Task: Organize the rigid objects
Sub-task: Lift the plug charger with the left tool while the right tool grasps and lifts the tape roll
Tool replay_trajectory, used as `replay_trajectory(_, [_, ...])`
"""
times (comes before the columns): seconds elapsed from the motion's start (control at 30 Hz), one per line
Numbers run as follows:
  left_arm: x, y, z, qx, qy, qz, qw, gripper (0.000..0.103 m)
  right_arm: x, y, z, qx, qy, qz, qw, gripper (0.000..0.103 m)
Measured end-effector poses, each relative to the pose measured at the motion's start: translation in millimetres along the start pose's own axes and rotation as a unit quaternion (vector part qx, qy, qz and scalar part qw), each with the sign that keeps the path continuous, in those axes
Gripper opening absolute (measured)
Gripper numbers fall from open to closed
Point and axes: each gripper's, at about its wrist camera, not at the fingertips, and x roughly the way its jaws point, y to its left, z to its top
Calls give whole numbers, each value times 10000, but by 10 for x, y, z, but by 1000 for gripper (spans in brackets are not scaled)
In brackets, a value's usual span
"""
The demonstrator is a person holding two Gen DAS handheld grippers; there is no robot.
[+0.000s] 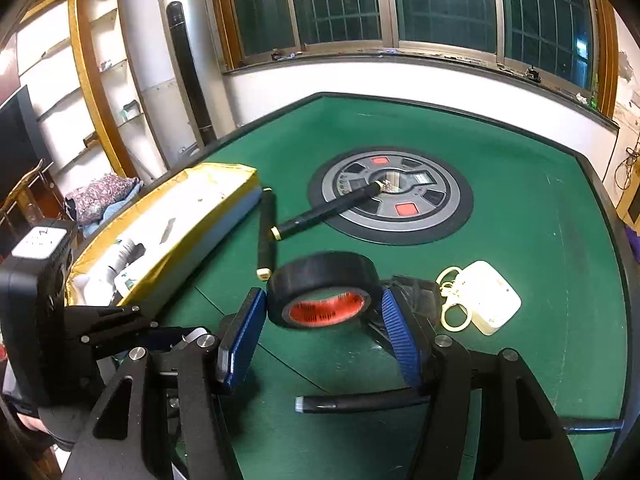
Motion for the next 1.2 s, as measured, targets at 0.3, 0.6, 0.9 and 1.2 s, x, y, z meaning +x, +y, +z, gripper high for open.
replay_trajectory(0.3, [-167,122,14,-214,-167,-106,9996,50,93,30,-10,25,199,116,9997,17])
replay_trajectory(0.6, [-401,158,32,-290,-404,-180,9986,50,268,41,-90,163,389,430,9982,57])
replay_trajectory(0.9, [-696,336,4,-458,-651,-14,9968,50,548,126,-84,-23,741,335,9967,57])
replay_trajectory(1.2, [-966,751,-51,-782,-842,440,9924,50,605,143,-139,-211,752,-184,9968,60])
